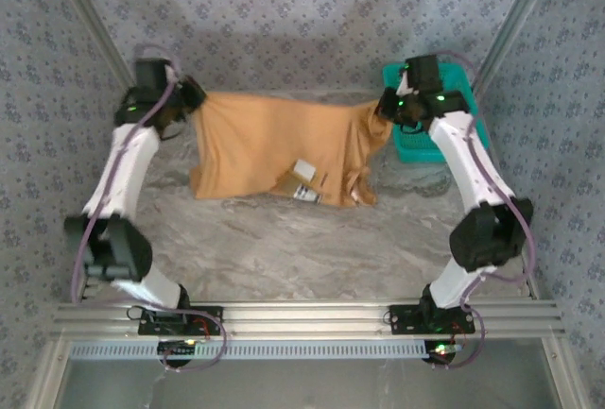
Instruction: Fold the inside-out t-shirt
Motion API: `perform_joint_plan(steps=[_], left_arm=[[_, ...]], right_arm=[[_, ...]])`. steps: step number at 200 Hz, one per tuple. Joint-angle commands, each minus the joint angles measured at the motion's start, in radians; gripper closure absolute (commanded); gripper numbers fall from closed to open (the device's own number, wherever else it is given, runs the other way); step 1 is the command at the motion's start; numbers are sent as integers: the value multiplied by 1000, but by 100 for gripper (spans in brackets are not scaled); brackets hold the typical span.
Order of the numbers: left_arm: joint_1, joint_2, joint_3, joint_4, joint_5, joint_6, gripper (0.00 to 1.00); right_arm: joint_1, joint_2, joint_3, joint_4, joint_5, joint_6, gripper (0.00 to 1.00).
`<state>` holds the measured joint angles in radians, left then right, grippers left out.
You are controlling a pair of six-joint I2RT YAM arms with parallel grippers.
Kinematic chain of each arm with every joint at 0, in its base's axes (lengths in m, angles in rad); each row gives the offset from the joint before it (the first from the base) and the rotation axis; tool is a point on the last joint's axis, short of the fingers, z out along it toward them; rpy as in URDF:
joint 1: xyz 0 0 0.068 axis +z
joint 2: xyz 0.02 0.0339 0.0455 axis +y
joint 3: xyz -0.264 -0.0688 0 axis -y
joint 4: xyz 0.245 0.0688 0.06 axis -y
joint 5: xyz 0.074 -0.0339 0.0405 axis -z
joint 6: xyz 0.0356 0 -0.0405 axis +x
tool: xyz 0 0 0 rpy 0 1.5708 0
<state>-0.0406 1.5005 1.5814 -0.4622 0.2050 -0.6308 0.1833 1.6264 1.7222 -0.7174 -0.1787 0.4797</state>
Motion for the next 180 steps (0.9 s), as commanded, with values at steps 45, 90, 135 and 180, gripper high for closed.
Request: perform_joint_plan(steps=[45,90,135,180], left_arm=[[57,-432,-27,-12,-62,31,100],[58,-543,16,-68,-62,56,100],[58,-529,31,-72,-82,86,100],[63,-329,-69,8,-77,86,100]], right_arm=[[14,-351,43,82,-197,17,100],[14,-451,56,1,-237,73,100],[-7,-454,130,-50,-188,46,100],[-46,-253,151,12,-181,26,100]])
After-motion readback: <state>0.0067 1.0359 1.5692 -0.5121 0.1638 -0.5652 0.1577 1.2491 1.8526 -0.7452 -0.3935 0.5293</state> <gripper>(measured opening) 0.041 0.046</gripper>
